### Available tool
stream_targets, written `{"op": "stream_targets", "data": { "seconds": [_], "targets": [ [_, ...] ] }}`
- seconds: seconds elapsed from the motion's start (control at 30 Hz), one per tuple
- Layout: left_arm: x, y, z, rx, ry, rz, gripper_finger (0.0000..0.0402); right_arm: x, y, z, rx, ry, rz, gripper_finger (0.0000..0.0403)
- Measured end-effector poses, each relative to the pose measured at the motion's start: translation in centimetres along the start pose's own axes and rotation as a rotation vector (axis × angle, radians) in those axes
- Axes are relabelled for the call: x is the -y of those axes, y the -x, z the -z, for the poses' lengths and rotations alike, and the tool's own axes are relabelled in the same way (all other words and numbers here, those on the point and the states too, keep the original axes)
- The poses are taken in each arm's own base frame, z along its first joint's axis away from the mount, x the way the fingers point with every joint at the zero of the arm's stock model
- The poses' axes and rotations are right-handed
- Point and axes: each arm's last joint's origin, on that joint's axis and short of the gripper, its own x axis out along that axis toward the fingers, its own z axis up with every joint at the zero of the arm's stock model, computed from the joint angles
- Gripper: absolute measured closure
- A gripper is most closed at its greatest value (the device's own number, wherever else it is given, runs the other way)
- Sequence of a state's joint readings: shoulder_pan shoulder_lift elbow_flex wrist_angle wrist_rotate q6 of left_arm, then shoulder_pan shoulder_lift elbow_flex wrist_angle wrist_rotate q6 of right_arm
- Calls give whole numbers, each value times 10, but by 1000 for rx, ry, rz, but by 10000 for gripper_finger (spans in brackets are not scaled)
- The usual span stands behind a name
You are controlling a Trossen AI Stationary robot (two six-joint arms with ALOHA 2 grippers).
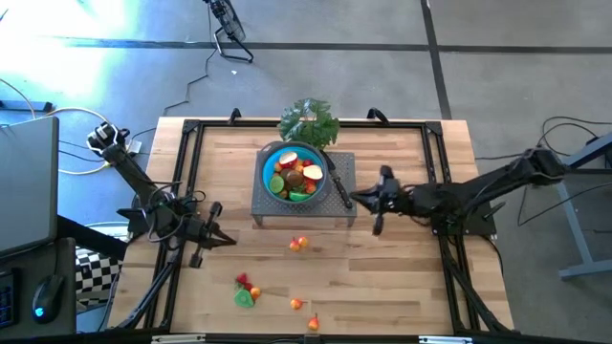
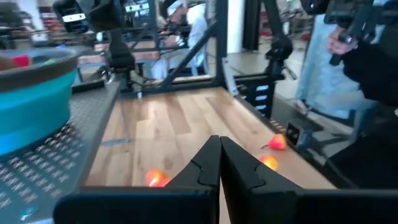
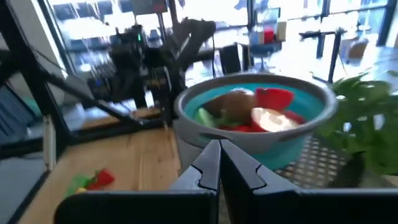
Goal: Pick & Place Fruit
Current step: Put the pear into the blue strainer bowl on the shelf
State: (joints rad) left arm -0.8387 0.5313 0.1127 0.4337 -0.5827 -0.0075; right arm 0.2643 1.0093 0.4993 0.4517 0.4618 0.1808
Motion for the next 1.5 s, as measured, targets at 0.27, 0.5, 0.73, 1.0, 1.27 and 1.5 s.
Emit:
{"op": "stream_targets", "data": {
  "seconds": [0.27, 0.5, 0.73, 1.0, 1.27, 1.5],
  "targets": [
    [-1, 2, -1, 8, 14, 19, 401, -59, -55, -10, -235, 77, -2, 401],
    [0, 2, -1, 2, 28, 24, 401, -106, -91, -10, -376, 102, -73, 401],
    [0, 1, -1, 3, 29, 24, 401, -145, -121, -8, -490, 127, -167, 401],
    [0, 1, -1, 3, 29, 24, 401, -182, -137, 14, -593, 129, -286, 401],
    [0, 1, -1, 4, 30, 23, 401, -207, -134, 52, -642, 119, -327, 401],
    [0, 1, -1, 4, 30, 21, 401, -220, -141, 79, -606, 135, -373, 401]
  ]
}}
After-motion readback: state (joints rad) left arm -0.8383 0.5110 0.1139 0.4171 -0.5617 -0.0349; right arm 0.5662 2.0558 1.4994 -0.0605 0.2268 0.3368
